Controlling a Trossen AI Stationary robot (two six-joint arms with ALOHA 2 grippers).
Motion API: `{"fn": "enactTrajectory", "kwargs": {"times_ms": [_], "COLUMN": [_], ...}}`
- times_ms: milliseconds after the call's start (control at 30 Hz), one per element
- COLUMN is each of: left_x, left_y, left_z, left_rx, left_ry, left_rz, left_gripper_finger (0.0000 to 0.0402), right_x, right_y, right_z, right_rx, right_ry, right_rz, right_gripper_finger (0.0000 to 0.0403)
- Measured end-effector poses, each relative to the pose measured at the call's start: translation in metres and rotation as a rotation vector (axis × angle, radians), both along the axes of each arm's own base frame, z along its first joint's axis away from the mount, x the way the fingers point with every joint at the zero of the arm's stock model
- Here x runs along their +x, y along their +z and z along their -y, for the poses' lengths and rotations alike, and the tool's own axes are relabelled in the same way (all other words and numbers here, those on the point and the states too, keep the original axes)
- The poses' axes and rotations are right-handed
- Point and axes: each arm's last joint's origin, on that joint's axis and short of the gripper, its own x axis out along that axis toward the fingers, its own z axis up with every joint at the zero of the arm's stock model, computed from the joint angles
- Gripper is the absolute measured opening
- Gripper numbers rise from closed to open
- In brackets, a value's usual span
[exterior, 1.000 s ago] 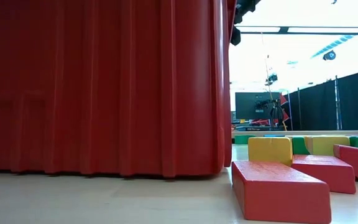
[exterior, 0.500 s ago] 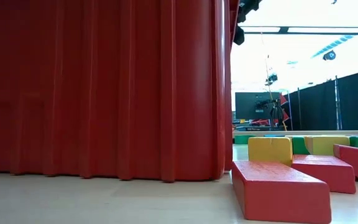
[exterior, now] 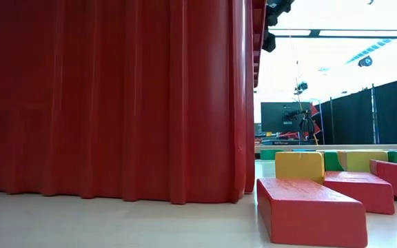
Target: Sort blocks
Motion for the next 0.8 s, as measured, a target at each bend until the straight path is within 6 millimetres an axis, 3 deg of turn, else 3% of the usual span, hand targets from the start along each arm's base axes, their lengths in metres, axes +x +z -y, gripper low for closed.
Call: {"fn": "enactTrajectory", "kwargs": {"times_ms": [667,800], "left_x": [0.005,0.004], "left_y": [-0.004,-0.003], "left_z": [-0.003,-0.001], "left_rx": [-0.017,-0.024], "left_ry": [-0.013,-0.002], "left_rz": [-0.022,-0.016], "left_gripper_finger": [0.0,0.0], "right_x": [0.017,0.014], "right_y": [-0.01,-0.015], "right_z": [-0.002,-0.002], "right_rx": [0.049,0.063], "right_ry": [0.011,-0.006], "right_rz": [0.023,-0.04], "right_gripper_finger": [0.0,0.0]}}
